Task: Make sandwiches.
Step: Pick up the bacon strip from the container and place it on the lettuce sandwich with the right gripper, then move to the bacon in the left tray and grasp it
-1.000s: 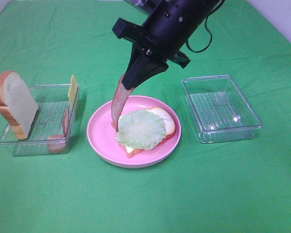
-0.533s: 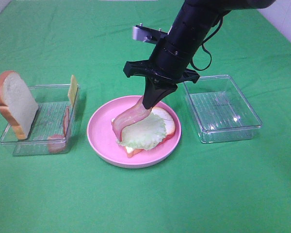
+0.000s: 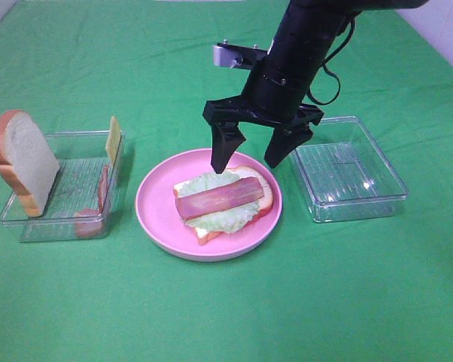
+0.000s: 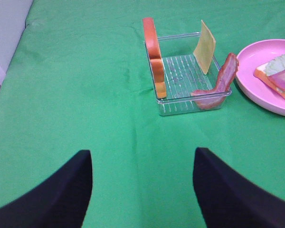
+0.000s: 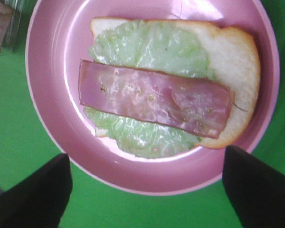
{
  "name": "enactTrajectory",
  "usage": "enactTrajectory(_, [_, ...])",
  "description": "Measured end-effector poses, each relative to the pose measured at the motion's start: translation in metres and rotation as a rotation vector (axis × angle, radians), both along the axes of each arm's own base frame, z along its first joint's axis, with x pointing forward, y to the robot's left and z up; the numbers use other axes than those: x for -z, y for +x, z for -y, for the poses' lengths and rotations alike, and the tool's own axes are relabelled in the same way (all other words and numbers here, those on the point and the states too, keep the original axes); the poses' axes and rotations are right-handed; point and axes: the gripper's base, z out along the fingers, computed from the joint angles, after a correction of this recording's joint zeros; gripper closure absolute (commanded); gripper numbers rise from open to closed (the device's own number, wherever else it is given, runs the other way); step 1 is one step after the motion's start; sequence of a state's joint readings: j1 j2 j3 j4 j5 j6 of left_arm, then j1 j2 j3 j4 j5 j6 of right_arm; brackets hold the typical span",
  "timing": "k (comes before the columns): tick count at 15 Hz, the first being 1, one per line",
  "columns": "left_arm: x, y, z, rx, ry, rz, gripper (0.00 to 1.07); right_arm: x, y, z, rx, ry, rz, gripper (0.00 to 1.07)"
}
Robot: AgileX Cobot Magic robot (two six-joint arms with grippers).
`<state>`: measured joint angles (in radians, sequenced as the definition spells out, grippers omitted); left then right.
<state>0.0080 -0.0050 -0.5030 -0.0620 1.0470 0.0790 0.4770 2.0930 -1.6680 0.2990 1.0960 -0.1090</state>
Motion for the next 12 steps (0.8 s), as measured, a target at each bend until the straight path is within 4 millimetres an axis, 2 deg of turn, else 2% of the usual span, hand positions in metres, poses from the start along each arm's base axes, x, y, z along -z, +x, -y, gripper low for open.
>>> enactTrajectory(3, [0.0,0.0,0.0,0.0,0.0,0.0,0.46,-0.047,-0.015,0.017,0.013,-0.074,0.05,0.19])
enactTrajectory(5, [0.0,0.0,0.0,0.0,0.0,0.0,0.46,-0.093,-0.031,0.033,0.07,-0.098,0.167,0.19])
enactTrajectory(6, [0.0,0.0,0.0,0.0,0.0,0.0,0.46,-0.116,-0.046,0.043,0.086,-0.093,0.221,0.19])
enactTrajectory(7, [0.0,0.0,0.0,0.0,0.0,0.0,0.46,-0.116,-0.046,0.043,0.086,-0.093,0.221,0.19])
enactTrajectory(8, [0.0,0.0,0.0,0.0,0.0,0.0,0.46,-0.129,-0.062,0.052,0.09,-0.084,0.246,0.19])
enactTrajectory(9, [0.0,0.0,0.0,0.0,0.0,0.0,0.46,-0.14,-0.088,0.065,0.091,-0.077,0.261,0.19])
enactTrajectory(12, [0.0,0.0,0.0,0.0,0.0,0.0,0.46,-0.139,-0.161,0.104,0.09,-0.082,0.257,0.19])
